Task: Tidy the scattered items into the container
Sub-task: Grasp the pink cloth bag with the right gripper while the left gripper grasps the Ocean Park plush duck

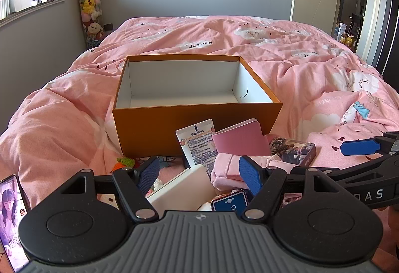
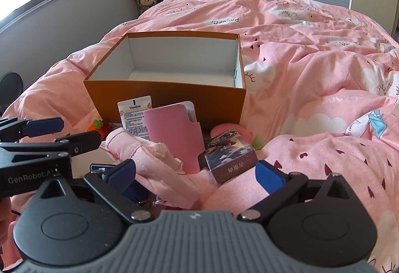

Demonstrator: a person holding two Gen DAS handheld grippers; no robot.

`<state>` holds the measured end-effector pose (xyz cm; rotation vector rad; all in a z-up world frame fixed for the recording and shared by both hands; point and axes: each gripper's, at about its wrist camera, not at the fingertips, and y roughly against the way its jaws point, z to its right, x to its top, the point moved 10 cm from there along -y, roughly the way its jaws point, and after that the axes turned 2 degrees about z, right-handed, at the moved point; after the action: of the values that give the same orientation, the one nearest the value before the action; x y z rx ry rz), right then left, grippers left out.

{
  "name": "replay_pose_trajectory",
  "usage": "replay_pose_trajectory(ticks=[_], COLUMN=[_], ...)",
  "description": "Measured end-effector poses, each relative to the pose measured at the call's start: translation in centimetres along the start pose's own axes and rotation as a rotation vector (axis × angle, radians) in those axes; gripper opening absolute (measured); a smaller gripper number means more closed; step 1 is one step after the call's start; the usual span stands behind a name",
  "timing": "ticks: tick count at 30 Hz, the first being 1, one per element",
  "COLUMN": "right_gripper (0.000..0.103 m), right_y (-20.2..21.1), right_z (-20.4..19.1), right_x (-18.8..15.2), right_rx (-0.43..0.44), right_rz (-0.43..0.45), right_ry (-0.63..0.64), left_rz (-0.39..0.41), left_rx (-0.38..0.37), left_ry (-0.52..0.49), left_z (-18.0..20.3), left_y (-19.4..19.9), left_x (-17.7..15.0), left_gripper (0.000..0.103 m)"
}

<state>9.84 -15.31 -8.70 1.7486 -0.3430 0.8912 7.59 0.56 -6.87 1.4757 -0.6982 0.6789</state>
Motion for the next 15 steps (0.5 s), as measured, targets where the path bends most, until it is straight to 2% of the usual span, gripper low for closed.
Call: replay_pose_trajectory(ticks=[12, 15], right_gripper=[0.102, 0.102], right_y=[-0.11, -0.13], right_z=[0.01, 0.02], right_x=[-0.12, -0.12], right_rx=[0.002, 0.003], right_rz=[-0.001, -0.001], right_ry=[-0.003, -0.002], left_rz=[-0.001, -0.001], left_rx=[-0.002, -0.026], left_ry=[0.001, 0.012], left_z=[0.00, -0.08], left_y=[0.01, 0.15], left_x=[-0.01, -0.09], left_gripper=[0.083, 0.083])
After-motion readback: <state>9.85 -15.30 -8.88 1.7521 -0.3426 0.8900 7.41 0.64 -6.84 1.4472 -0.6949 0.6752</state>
